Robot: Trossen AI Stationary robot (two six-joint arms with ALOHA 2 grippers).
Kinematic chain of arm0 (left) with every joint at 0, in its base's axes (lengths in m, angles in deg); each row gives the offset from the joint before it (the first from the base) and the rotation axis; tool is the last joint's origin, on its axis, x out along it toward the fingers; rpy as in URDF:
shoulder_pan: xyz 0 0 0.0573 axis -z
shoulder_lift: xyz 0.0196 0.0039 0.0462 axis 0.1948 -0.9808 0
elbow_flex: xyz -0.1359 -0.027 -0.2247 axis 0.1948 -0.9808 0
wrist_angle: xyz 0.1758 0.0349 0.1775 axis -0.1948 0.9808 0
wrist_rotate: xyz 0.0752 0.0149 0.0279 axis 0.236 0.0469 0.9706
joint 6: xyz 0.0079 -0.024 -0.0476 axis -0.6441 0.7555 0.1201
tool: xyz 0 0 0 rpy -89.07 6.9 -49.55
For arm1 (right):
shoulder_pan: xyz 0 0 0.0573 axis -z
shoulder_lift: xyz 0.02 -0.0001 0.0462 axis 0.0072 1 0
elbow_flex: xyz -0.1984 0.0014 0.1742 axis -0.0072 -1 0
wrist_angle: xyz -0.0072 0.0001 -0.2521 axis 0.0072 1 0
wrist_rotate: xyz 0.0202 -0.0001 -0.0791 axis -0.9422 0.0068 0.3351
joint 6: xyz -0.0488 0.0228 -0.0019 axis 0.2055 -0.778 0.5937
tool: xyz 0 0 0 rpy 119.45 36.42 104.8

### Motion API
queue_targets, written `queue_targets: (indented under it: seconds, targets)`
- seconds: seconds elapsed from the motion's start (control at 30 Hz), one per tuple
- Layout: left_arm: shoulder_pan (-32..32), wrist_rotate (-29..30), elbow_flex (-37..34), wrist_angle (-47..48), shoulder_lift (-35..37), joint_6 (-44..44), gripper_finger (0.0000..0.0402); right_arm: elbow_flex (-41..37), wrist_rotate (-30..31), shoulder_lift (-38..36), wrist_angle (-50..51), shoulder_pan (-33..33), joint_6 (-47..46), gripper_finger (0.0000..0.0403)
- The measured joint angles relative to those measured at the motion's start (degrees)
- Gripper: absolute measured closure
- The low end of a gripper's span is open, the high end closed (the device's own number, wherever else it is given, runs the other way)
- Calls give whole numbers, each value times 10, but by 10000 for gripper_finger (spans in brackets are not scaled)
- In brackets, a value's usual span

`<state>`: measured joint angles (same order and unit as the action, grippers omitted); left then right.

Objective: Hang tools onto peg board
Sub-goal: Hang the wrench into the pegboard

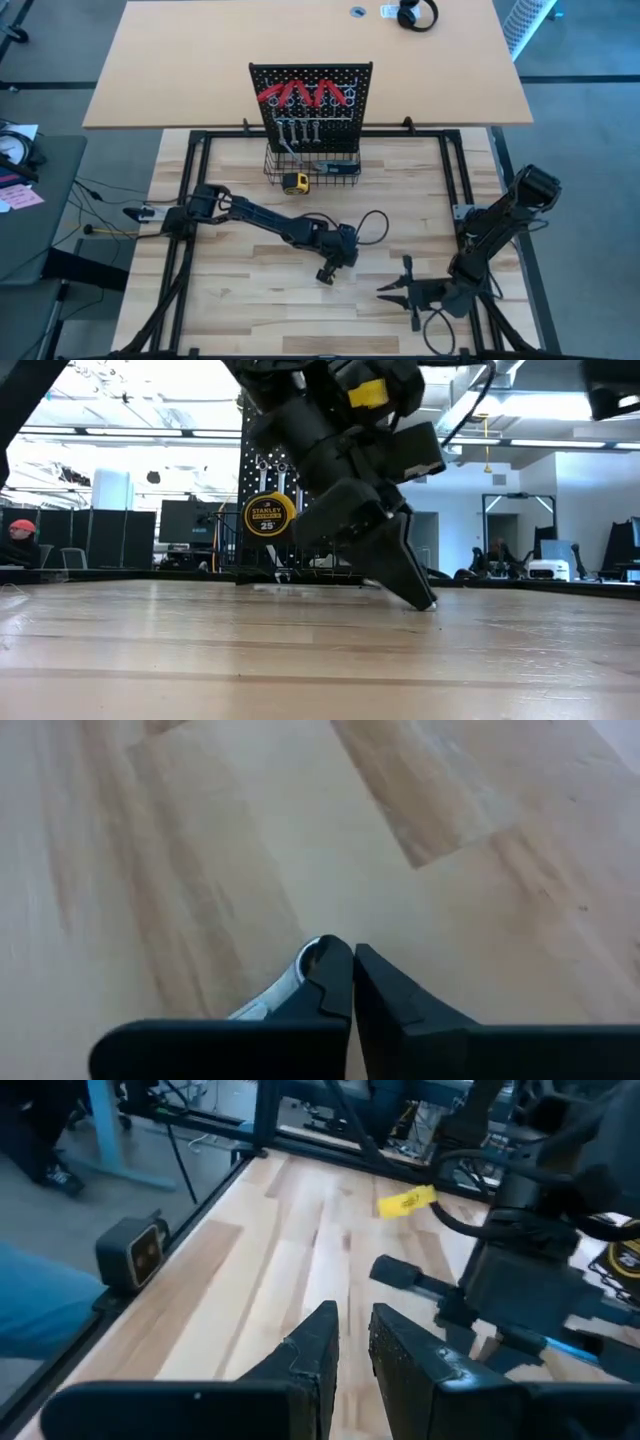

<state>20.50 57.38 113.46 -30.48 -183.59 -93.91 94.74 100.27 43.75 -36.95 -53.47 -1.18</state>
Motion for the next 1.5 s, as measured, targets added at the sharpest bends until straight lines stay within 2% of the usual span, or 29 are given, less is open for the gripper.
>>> queue_targets:
  seconds: [0.13,0.4,0.67,0.8,0.93,1.0,1.13,1.37,1.5]
  targets:
    - [15,12,24,27,-2,-4,398,-1,22,-1,18,-12,-16,328]
    - [52,45,67,40,-2,-6,399,-1,23,-1,24,-12,-29,328]
    - [79,72,105,79,0,-48,399,0,23,-1,24,-12,-30,328]
    - [65,73,101,114,-5,-78,365,0,23,-1,24,-11,-30,328]
    - [43,79,79,90,-6,-36,315,0,23,-1,23,-10,-30,328]
    - [36,86,73,84,-6,-11,306,0,23,-1,23,-8,-30,328]
    - [34,81,73,74,-6,23,323,0,23,-1,23,-4,-30,328]
    - [39,76,73,49,-15,44,394,0,18,-1,23,-4,-31,328]
    - [45,75,73,42,-15,55,396,0,18,-1,23,-4,-32,328]
